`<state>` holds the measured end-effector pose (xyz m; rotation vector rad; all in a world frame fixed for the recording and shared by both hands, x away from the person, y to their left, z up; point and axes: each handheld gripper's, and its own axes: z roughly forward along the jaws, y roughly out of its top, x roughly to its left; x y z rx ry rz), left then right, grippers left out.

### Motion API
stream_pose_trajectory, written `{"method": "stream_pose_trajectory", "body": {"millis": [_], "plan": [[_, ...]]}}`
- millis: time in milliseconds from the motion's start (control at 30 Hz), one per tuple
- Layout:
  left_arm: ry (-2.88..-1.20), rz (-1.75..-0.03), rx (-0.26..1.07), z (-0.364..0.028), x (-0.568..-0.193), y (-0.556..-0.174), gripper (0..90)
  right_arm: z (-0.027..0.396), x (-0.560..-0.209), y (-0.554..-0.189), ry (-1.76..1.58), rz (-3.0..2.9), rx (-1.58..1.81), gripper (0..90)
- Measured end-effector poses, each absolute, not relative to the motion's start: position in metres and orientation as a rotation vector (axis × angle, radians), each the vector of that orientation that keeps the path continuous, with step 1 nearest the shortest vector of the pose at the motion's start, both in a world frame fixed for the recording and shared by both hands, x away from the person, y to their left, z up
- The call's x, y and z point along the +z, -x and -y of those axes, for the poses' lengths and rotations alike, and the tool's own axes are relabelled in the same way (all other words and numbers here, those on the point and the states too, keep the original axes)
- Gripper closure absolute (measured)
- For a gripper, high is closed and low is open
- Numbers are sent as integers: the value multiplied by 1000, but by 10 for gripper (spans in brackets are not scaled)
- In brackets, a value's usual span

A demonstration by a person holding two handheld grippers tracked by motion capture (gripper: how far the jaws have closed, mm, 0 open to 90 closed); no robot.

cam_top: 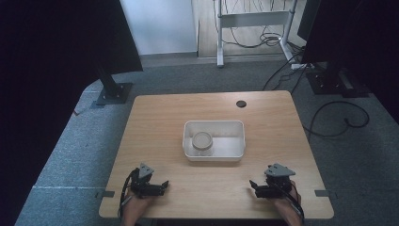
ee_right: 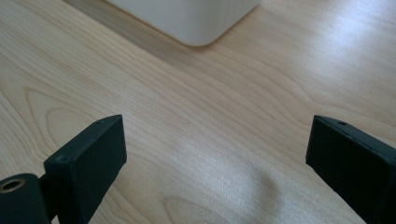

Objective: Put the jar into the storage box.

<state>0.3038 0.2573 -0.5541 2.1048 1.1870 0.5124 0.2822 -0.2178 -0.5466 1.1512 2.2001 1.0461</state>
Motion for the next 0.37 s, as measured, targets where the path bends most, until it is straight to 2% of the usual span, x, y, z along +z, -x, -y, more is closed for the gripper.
{"method": "stream_pose_trajectory", "body": {"millis": [367], "plan": [[-2105,-1188,513,-257,-554,-304,15,220,-558,-282,-1190,-2220,1016,47]]}}
